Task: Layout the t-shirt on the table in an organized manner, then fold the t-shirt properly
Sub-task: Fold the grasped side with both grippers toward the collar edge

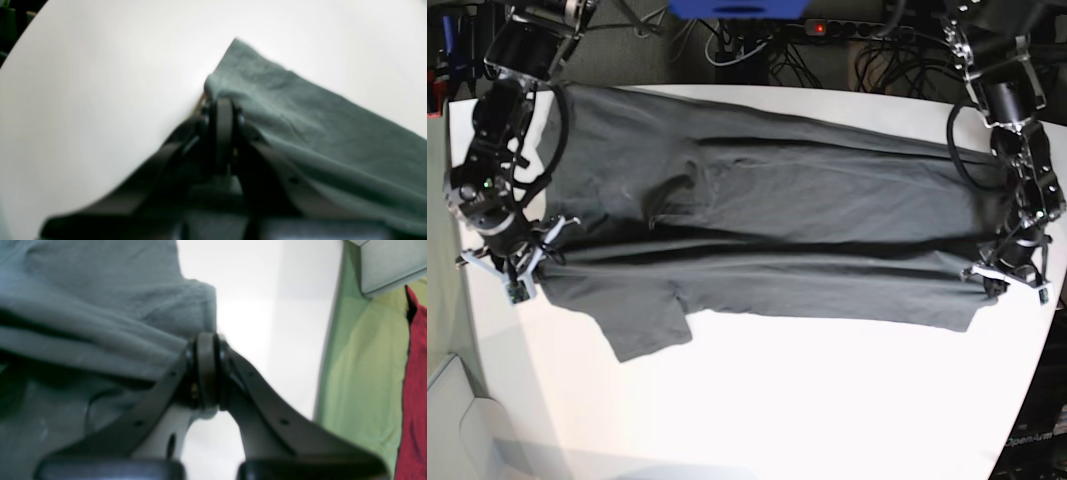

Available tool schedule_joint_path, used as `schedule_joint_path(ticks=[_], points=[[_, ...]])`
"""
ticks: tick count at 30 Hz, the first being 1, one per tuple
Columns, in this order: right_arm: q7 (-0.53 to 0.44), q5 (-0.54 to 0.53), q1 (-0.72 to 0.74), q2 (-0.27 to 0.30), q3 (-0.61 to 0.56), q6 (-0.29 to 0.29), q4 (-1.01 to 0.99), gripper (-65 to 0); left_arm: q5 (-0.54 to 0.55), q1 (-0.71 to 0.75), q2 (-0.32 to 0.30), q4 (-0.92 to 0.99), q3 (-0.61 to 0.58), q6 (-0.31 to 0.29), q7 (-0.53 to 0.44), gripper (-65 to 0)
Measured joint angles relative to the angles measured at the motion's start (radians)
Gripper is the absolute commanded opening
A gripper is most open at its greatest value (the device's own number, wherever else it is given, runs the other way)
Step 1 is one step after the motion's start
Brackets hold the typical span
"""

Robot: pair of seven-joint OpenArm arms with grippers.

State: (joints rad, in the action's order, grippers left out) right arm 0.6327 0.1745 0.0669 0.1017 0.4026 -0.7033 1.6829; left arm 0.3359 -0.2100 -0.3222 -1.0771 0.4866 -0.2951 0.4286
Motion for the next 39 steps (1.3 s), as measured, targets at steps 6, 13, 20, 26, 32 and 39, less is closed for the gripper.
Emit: schedule_joint_path(ticks=[6, 13, 20, 26, 32, 39], points=[[0.000, 0.003, -0.108, -0.011, 0.000, 0.001, 0.127, -65.0, 0.012, 0.030, -0.001, -0.018, 0.000, 0.004, 0.007, -64.8], [-0.004, -0.014, -0.216, -0.013, -0.044, -0.002, 0.188, -65.0, 0.013, 0.027, -0.002, -0.021, 0.001, 0.000, 0.002, -64.8], [-0.007, -0.067, -0.322, 0.012, -0.053, 0.002, 0.275, -65.0, 0.014, 0.030, -0.002, -0.021, 0.001, 0.000, 0.000, -64.8], [-0.006, -0.081, -0.425, 0.067, -0.103, -0.001, 0.274, -65.0, 0.021, 0.080, 0.002, -0.108, 0.027, -0.011, 0.002, -64.8], [-0.013, -0.116, -0.436, 0.112, -0.108, 0.000, 0.274, -65.0, 0.017, 0.113, 0.004, -0.189, 0.102, 0.001, 0.087, -64.8], [-0.013, -0.116, -0.433, 0.111, -0.108, 0.000, 0.270, -65.0, 0.020, 0.166, 0.054, -0.344, 0.198, -0.003, 0.169, -64.8]])
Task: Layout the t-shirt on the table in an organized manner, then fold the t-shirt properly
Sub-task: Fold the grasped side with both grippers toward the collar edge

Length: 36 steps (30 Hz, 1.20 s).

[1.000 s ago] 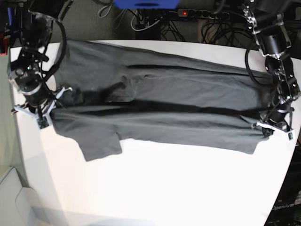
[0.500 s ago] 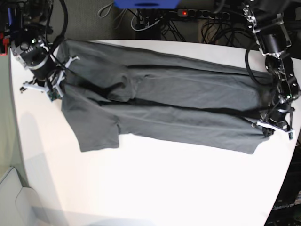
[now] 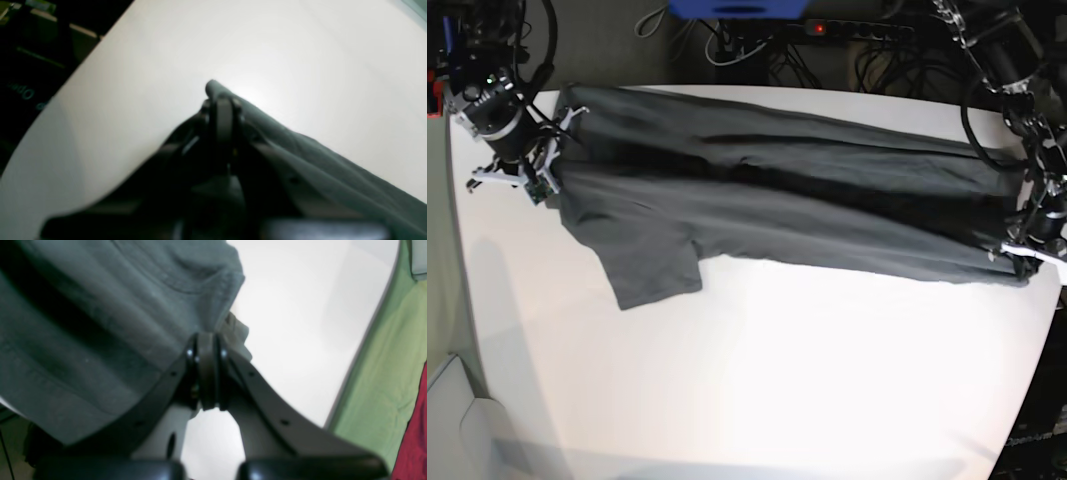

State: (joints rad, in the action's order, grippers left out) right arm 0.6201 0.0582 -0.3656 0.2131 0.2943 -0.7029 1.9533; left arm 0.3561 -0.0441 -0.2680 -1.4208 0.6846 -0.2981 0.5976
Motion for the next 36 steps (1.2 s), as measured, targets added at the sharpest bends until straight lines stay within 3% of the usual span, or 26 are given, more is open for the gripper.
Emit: schedule_joint_path(ticks=[4, 10, 26, 36], points=[[-0.003, 0.000, 0.002, -0.001, -0.001, 0.000, -0.043, -65.0, -0.003, 0.034, 0.014, -0.091, 0.009, 0.003, 0.055, -64.8], [0.000, 0.000, 0.002, 0.000, -0.001, 0.000, -0.063, -65.0, -0.005, 0.101, 0.033, -0.137, 0.009, 0.007, 0.061, -64.8], [-0.002, 0.000, 0.002, 0.000, -0.001, 0.000, -0.063, -65.0, -0.011, 0.149, 0.013, 0.109, 0.007, 0.001, 0.057, -64.8], [0.001, 0.000, 0.000, 0.000, 0.000, 0.000, -0.063, -65.0, -0.011, 0.149, 0.001, 0.116, 0.006, 0.002, 0.057, -64.7]])
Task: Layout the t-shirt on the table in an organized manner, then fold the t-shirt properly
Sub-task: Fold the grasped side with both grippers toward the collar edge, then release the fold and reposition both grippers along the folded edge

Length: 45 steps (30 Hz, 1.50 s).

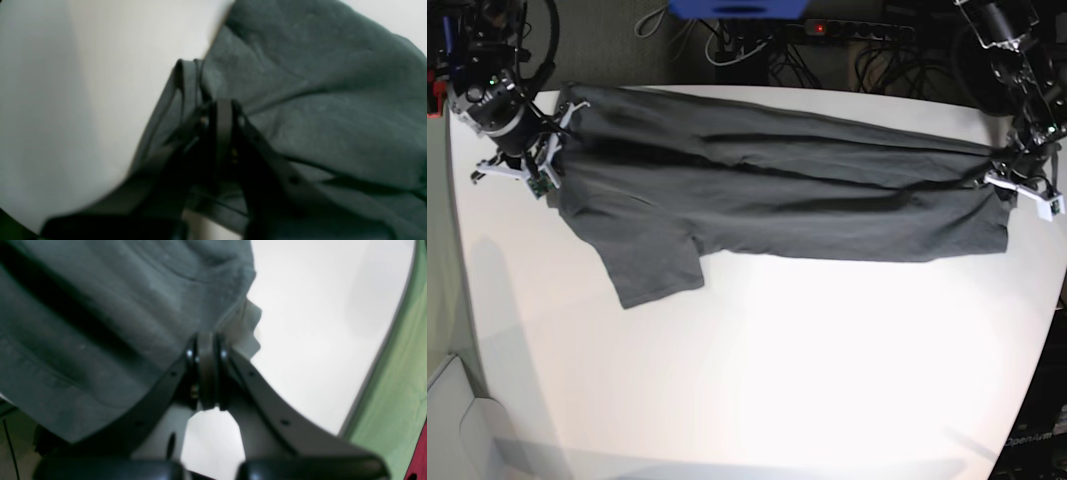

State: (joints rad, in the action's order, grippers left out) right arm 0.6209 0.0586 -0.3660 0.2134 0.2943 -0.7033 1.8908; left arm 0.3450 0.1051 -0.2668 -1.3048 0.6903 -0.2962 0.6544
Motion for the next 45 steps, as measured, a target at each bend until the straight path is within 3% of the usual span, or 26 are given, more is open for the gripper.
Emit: schedule_joint_path(ticks=[11, 15, 18, 22, 25, 30, 34, 40, 45], points=[[0.004, -0.003, -0.049, 0.043, -0.003, 0.000, 0.003, -65.0, 0.000, -0.001, 0.000, 0.000, -0.006, 0.000, 0.000, -64.5], [-0.004, 0.048, -0.036, 0.047, -0.003, 0.000, -0.014, -64.9, 0.000, -0.001, 0.001, 0.001, -0.006, 0.000, 0.000, -64.0], [-0.001, 0.061, -0.038, 0.044, -0.003, 0.000, -0.028, -61.9, 0.001, 0.000, 0.001, -0.006, -0.006, -0.001, 0.010, -56.1], [0.006, 0.066, -0.031, 0.043, -0.023, 0.000, -0.029, -50.0, -0.001, 0.003, 0.000, -0.012, -0.006, -0.002, 0.011, -37.6], [0.003, 0.068, -0.023, 0.044, -0.019, 0.000, -0.028, -43.1, 0.005, 0.025, 0.001, -0.064, -0.005, 0.002, 0.011, -31.0], [0.007, 0.069, -0.017, 0.043, -0.020, 0.000, -0.029, -41.4, 0.007, 0.069, 0.006, -0.224, 0.002, 0.003, 0.017, -31.0], [-0.001, 0.069, 0.018, 0.042, -0.019, 0.000, -0.029, -41.4, 0.001, 0.004, -0.002, -0.256, 0.002, -0.006, 0.000, -30.9], [0.009, 0.073, 0.010, 0.041, -0.020, 0.000, -0.031, -41.4, -0.079, -0.204, -0.015, -0.003, -0.005, 0.002, -0.001, -30.9], [0.005, 0.072, 0.017, 0.042, -0.018, 0.000, -0.031, -41.4, -0.121, -0.290, -0.013, 0.156, -0.004, 0.001, 0.004, -30.9]])
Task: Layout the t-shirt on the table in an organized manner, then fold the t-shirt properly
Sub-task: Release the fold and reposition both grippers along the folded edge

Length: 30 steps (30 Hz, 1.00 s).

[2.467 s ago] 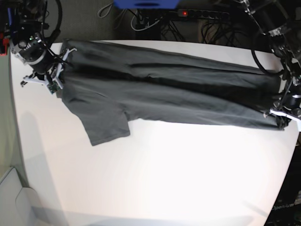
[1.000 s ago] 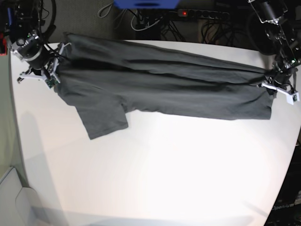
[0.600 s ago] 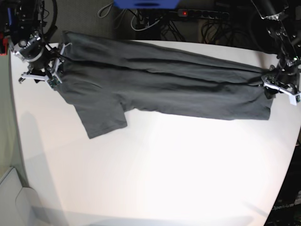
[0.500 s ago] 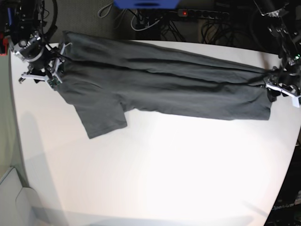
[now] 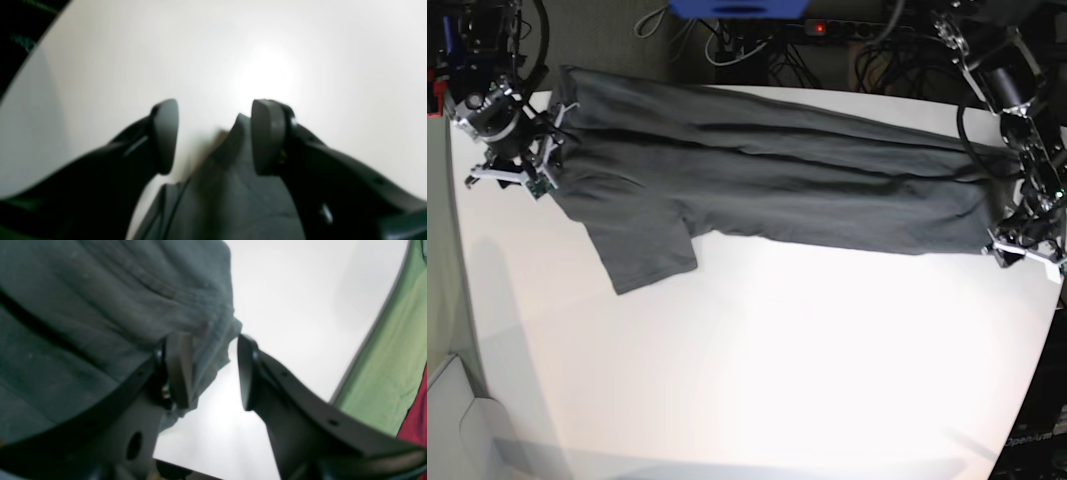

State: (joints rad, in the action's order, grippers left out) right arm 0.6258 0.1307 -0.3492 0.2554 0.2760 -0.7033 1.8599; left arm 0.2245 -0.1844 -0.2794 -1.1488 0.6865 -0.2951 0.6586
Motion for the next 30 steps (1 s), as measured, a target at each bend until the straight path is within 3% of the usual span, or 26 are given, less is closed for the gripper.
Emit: schedule_joint_path(ticks=[6, 13, 27, 29, 30], points=[[0.002, 0.000, 0.014, 0.000, 0.000, 0.000, 0.000, -41.4, 0.004, -0.035, 0.005, 0.056, -0.002, 0.000, -0.005, -30.9], [0.002, 0.000, 0.017, 0.000, -0.002, 0.000, -0.001, -41.4, 0.016, -0.029, 0.012, 0.064, -0.106, -0.008, -0.082, -30.9], [0.003, 0.000, 0.019, -0.001, -0.002, 0.000, -0.002, -41.4, 0.005, -0.032, 0.030, 0.140, -0.100, 0.003, -0.092, -31.3], [0.002, -0.001, 0.032, -0.001, -0.002, 0.000, -0.002, -41.4, 0.004, -0.032, 0.030, 0.139, -0.100, 0.003, -0.093, -32.9], [0.002, 0.000, 0.039, -0.001, -0.002, 0.000, -0.002, -41.4, 0.004, -0.032, 0.030, 0.140, -0.100, 0.003, -0.094, -36.8]])
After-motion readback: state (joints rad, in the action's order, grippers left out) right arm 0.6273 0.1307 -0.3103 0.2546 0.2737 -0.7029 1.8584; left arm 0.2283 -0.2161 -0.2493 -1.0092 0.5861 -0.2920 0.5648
